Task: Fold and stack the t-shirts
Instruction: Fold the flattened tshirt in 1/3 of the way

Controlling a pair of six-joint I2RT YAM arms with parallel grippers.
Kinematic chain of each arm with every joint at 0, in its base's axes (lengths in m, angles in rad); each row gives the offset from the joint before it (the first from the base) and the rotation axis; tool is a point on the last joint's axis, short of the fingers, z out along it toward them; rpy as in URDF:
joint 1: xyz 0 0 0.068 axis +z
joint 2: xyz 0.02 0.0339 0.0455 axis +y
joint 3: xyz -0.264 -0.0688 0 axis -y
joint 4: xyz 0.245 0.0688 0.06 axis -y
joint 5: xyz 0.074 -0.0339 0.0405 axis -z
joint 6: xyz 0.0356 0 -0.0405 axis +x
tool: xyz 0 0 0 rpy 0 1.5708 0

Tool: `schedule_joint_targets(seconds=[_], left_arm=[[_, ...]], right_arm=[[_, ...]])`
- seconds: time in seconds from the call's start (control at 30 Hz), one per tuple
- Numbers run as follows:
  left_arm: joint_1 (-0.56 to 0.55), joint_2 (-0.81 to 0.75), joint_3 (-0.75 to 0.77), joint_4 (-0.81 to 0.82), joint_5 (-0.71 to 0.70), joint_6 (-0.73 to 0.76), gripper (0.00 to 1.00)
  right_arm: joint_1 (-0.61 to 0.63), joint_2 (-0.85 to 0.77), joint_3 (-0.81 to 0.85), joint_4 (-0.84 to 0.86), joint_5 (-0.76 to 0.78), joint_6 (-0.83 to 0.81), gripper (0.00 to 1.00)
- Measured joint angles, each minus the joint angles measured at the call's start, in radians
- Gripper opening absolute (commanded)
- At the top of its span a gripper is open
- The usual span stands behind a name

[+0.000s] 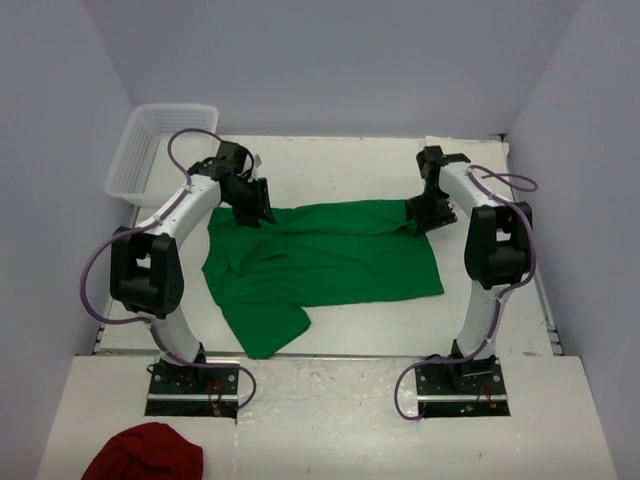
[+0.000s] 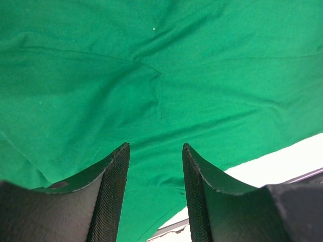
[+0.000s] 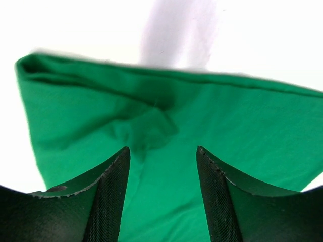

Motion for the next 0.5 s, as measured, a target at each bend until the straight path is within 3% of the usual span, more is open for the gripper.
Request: schedule_joint_targets(seconds=[0.5], left_arm=[[0.0, 0.0, 0.0, 0.0, 0.035, 0.0, 0.48]], right_arm=[[-0.003, 0.105, 0.117, -0.088, 0.042, 0.003, 0.37]])
